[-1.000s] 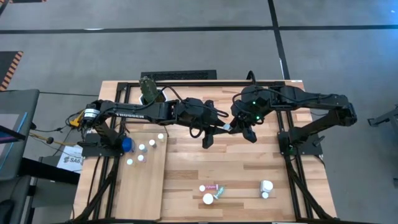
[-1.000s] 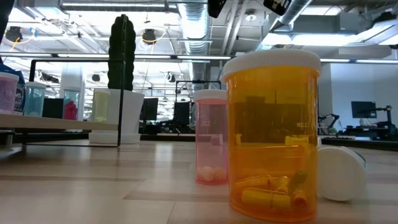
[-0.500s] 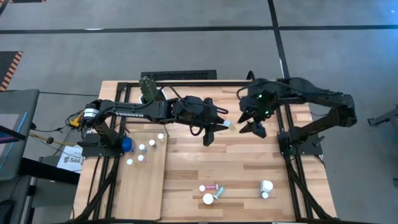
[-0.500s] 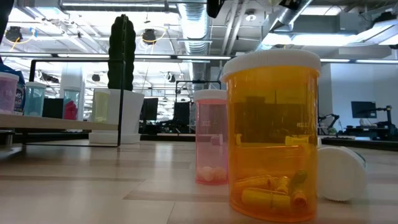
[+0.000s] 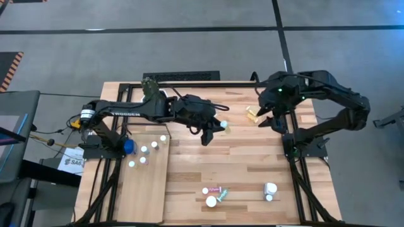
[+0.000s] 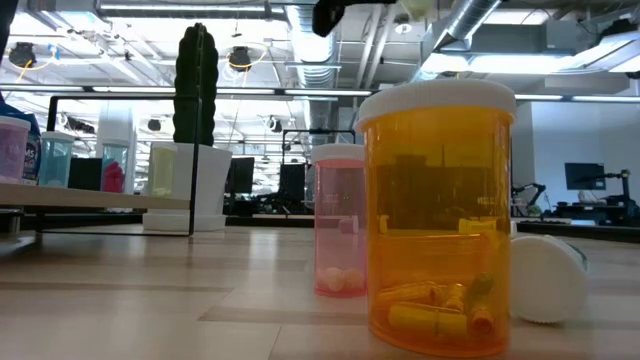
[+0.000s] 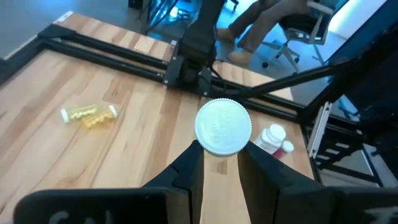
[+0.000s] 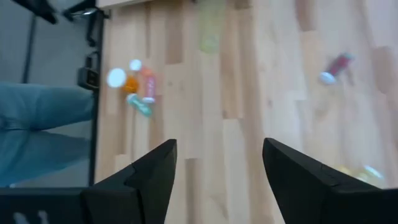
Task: Pick and place medicine bottles onto shelf by color
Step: Put the yellow pill bottle on the shelf
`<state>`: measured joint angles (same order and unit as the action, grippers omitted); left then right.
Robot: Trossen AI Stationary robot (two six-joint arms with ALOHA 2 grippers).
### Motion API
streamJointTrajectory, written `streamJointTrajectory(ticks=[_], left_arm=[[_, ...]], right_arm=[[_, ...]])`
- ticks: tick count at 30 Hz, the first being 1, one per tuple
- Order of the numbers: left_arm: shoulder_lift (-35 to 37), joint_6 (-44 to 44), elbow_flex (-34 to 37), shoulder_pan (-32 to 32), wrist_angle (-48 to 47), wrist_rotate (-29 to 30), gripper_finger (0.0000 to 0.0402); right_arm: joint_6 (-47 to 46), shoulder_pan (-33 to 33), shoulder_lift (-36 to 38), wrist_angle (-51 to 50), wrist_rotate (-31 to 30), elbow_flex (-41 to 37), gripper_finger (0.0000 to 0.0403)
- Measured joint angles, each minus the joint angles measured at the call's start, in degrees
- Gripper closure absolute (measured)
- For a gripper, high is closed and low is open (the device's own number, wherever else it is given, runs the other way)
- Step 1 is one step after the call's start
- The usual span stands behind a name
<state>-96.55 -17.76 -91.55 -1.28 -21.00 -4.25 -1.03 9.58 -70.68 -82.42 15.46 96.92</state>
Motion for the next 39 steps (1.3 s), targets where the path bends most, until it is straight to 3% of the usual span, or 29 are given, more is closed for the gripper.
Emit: streamJointTrajectory(ticks=[8,16,22,26,33,39], left_arm=[[7.5,-3.1,0.0,1.7,-8.4,1.3,0.0329],[16.9,-13.8,0.0,10.0,-26.0,16.8,0.0329],[19.2,-29.6,0.0,20.3,-40.2,32.0,0.0329],[18.5,-41.9,0.0,26.5,-49.4,37.9,0.0329],[17.7,-63.1,5.3,35.4,-56.3,43.8,0.0329],[17.7,-78.1,13.8,40.4,-56.2,44.2,0.0329]], right_arm=[[-0.1,0.0,3.3,0.3,-3.5,-0.4,0.0143],[-0.4,-0.1,6.7,3.0,-4.0,-5.4,0.0143],[-0.6,0.0,8.4,6.8,-5.3,-10.5,0.0143],[-0.6,0.0,9.0,9.7,-5.3,-13.4,0.0143],[-0.5,0.0,8.5,11.5,-5.3,-15.5,0.0143],[-0.4,0.0,8.1,11.9,-5.3,-15.5,0.0143]])
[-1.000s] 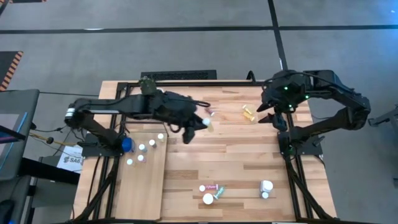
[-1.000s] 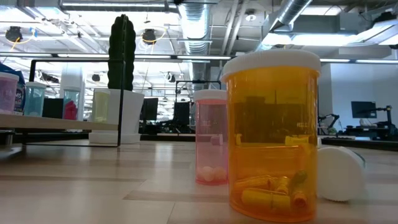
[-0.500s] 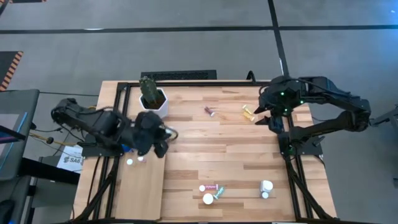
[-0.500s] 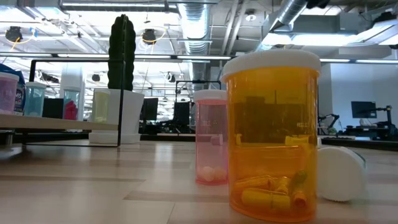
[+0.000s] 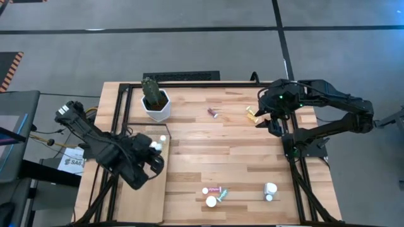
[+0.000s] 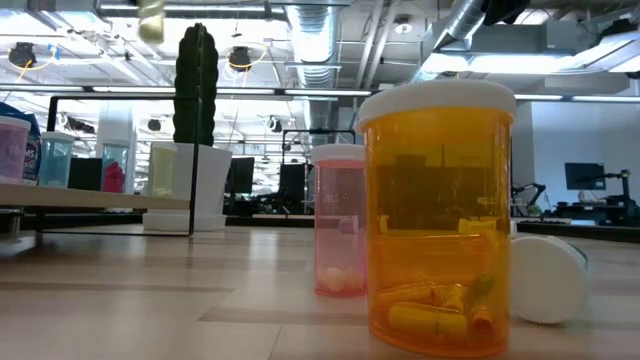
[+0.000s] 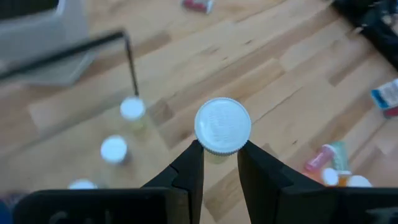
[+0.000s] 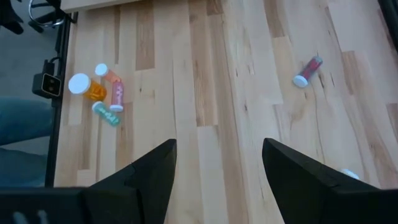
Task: Pick and place medicine bottles onto shelf by color
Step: Put the yellow pill bottle on the shelf
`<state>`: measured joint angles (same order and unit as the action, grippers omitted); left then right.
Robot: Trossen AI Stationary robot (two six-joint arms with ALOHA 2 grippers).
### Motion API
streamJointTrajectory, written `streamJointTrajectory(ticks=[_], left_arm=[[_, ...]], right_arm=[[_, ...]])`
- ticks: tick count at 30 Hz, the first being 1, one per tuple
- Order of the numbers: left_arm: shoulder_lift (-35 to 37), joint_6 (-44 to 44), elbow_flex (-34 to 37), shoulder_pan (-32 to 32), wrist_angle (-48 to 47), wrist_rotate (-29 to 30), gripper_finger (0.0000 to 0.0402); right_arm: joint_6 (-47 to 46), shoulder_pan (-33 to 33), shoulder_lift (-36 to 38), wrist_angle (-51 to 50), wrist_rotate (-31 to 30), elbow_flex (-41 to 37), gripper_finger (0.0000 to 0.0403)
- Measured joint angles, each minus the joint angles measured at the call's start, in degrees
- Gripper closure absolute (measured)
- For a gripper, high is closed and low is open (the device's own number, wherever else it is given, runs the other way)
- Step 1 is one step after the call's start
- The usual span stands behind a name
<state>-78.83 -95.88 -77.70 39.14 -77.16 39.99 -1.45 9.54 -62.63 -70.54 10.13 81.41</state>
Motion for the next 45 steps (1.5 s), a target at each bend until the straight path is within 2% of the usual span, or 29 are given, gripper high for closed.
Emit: streamJointTrajectory(ticks=[5,9,16,20,33,37,42,45], left_arm=[[0.0,-9.4,6.3,2.4,1.3,-0.2,0.0329],[0.0,-12.6,10.9,3.3,4.6,-0.2,0.0329],[0.0,-5.3,19.0,3.6,18.1,0.6,0.0329],[0.0,-2.9,21.9,3.6,20.7,1.1,0.0329],[0.0,8.5,23.3,1.8,20.6,1.0,0.0329],[-1.5,8.5,23.3,0.8,21.1,0.6,0.0329],[-6.2,6.7,23.3,0.9,22.9,-4.4,0.0329],[-8.2,3.5,23.3,1.0,22.8,-2.9,0.0329]], right_arm=[[0.0,0.0,0.0,0.0,0.0,0.0,0.0143],[-0.1,0.0,0.0,0.1,0.0,0.0,0.0143],[-0.7,0.0,0.0,0.1,0.0,0.0,0.0143],[-1.1,0.0,0.0,0.1,0.0,0.0,0.0143],[-1.1,0.0,0.0,0.4,0.0,0.0,0.0143],[-1.1,0.0,0.0,0.4,0.0,0.0,0.0143],[-1.1,0.0,0.0,0.3,0.0,0.0,0.0143],[-1.1,0.0,0.0,0.4,0.0,0.0,0.0143]])
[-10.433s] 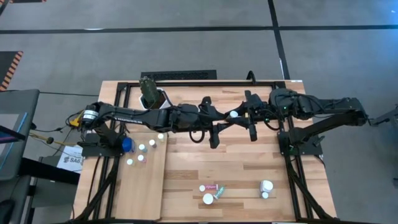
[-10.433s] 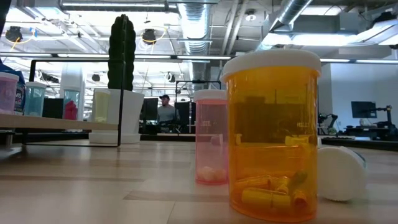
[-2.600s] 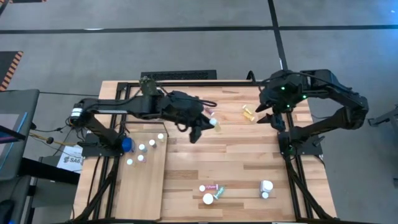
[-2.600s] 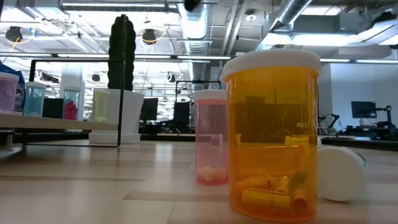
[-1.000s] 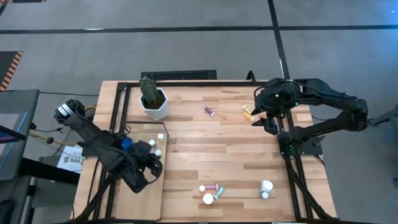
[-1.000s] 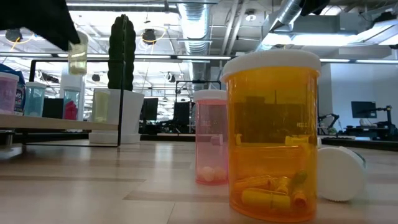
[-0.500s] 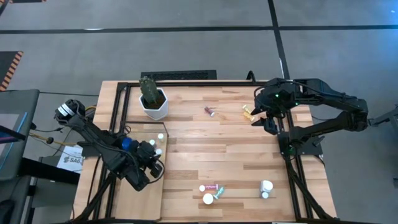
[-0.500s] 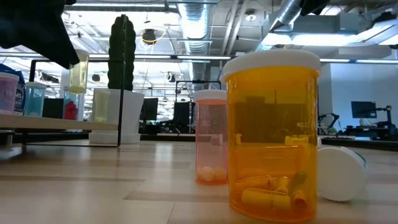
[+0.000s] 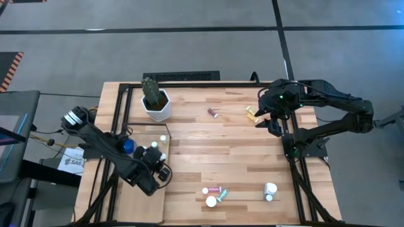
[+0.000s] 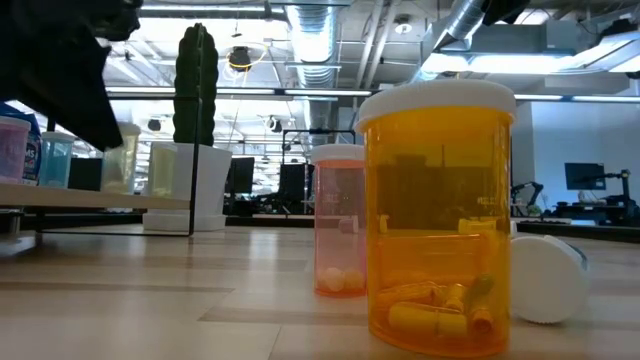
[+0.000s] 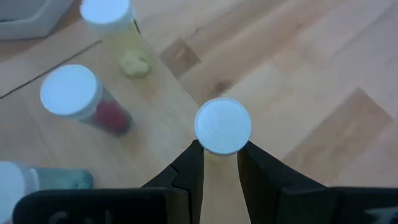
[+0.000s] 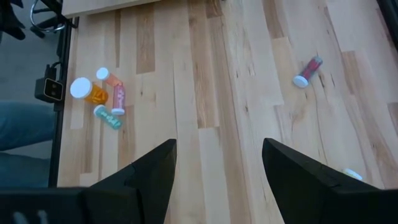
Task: Pick and place medicine bottles onto shelf by color
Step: Put the yellow pill bottle on the shelf
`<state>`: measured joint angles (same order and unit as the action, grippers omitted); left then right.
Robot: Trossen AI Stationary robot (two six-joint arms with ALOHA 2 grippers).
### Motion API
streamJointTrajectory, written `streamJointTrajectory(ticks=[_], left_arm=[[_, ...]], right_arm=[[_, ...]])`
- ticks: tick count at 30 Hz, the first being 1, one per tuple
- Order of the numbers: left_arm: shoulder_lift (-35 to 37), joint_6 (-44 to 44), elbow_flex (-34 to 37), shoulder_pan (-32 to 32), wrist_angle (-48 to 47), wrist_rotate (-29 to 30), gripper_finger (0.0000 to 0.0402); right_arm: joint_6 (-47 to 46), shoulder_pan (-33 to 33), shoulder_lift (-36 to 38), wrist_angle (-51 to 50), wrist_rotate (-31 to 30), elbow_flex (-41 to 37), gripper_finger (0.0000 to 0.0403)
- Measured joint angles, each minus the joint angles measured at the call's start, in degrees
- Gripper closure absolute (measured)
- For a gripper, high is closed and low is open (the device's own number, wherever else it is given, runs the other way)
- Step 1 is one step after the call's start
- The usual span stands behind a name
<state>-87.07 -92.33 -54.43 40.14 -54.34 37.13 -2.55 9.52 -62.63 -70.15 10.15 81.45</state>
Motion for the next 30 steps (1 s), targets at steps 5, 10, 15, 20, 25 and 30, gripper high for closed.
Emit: streamJointTrajectory(ticks=[5,10,15,20,25,30], left_arm=[[-2.1,-2.9,-0.1,0.0,-0.6,2.2,0.0329],[-2.1,-3.9,-0.1,0.0,-2.5,1.2,0.0329],[-2.1,-8.3,0.0,0.0,-7.1,-1.0,0.033],[-2.1,-8.8,0.0,0.0,-6.2,-1.3,0.033],[-2.1,-8.9,0.0,0.0,-5.4,-1.5,0.0329],[-2.1,-10.7,0.0,0.0,-5.3,-3.7,0.0322]], right_arm=[[0.0,0.0,0.0,0.0,0.0,0.0,0.0143],[0.0,0.0,-0.5,0.0,0.0,0.0,0.0143],[0.0,0.0,-0.9,-0.1,0.0,0.0,0.0143],[0.0,0.0,-0.8,-0.1,0.0,0.0,0.0143],[0.0,0.0,-0.8,-0.1,0.0,0.0,0.0143],[0.0,0.0,-0.8,-0.1,0.0,0.0,0.0143]])
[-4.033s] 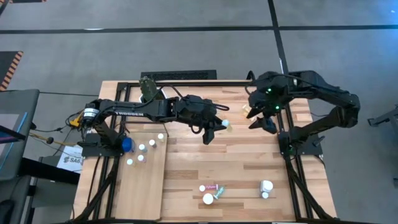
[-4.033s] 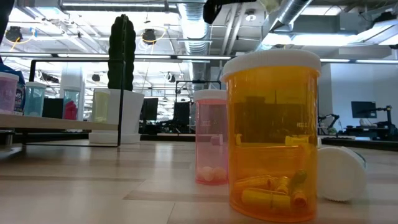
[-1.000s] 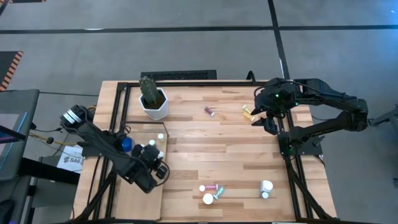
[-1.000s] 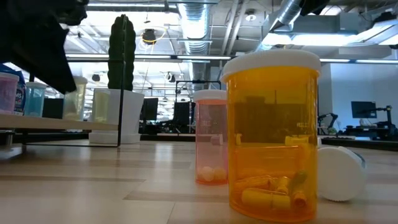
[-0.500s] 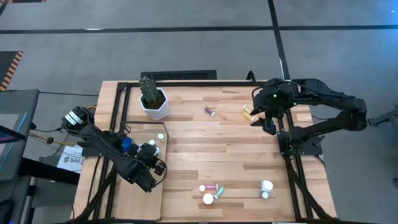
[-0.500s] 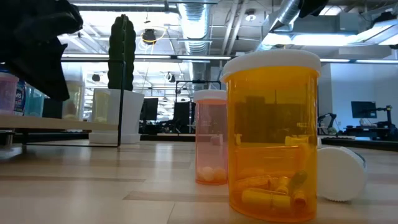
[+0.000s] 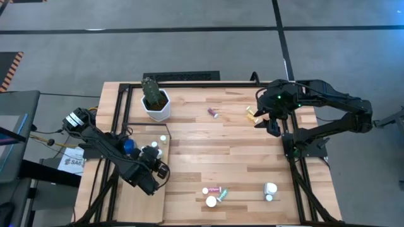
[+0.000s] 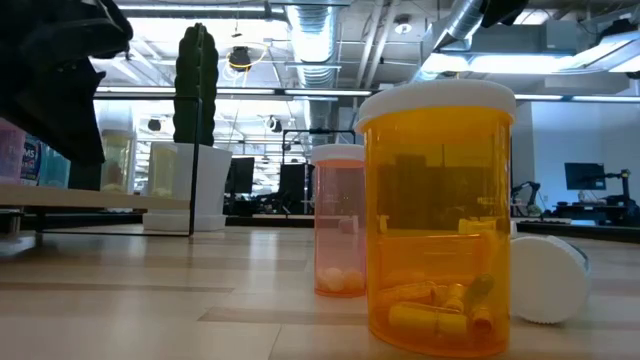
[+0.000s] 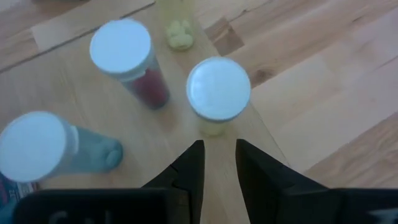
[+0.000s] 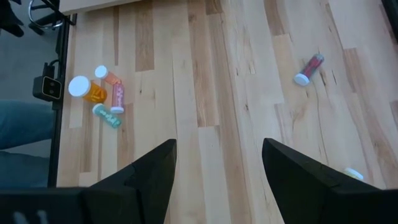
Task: Pick and place medicine bottles onto shelf by color
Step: Put the yellow pill bottle on the shelf, then put the white pill bottle on the shelf
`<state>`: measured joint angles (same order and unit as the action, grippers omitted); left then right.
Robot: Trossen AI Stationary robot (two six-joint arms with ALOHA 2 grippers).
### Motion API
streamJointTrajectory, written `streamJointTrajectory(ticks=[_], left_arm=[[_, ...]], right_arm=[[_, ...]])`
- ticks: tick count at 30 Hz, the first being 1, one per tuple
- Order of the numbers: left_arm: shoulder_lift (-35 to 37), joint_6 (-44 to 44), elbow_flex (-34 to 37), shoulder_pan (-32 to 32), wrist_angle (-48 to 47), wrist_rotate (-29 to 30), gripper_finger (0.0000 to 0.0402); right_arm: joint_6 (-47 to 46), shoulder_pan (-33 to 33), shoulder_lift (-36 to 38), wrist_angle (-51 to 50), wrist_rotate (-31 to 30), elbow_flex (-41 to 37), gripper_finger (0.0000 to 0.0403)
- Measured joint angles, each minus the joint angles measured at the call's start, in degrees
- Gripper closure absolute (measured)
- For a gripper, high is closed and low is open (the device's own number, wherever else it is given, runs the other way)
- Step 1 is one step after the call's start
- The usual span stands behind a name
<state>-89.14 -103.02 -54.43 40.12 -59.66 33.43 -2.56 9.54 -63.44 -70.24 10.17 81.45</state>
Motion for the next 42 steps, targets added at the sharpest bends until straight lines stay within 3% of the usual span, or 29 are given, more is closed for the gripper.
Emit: streamJointTrajectory(ticks=[13,22,27,33,42], left_arm=[[0.0,-3.3,-3.0,0.0,-2.8,0.3,0.0231],[0.0,-0.8,-11.9,-0.1,-6.4,2.1,0.0217],[0.0,5.4,-18.4,-1.4,-6.4,4.9,0.0216],[0.0,18.1,-27.3,-4.8,-6.4,9.6,0.0216],[0.0,35.4,-37.6,-14.8,-6.3,12.4,0.0216]], right_arm=[[-0.4,0.0,0.0,0.9,0.0,0.0,0.0143],[2.0,0.0,0.0,5.1,0.0,0.0,0.0143],[2.4,0.0,0.1,6.3,0.0,-1.7,0.0143],[-0.7,0.0,3.0,6.0,-0.2,-11.1,0.0143],[-12.9,1.5,7.9,6.4,-4.8,-22.6,0.0143]])
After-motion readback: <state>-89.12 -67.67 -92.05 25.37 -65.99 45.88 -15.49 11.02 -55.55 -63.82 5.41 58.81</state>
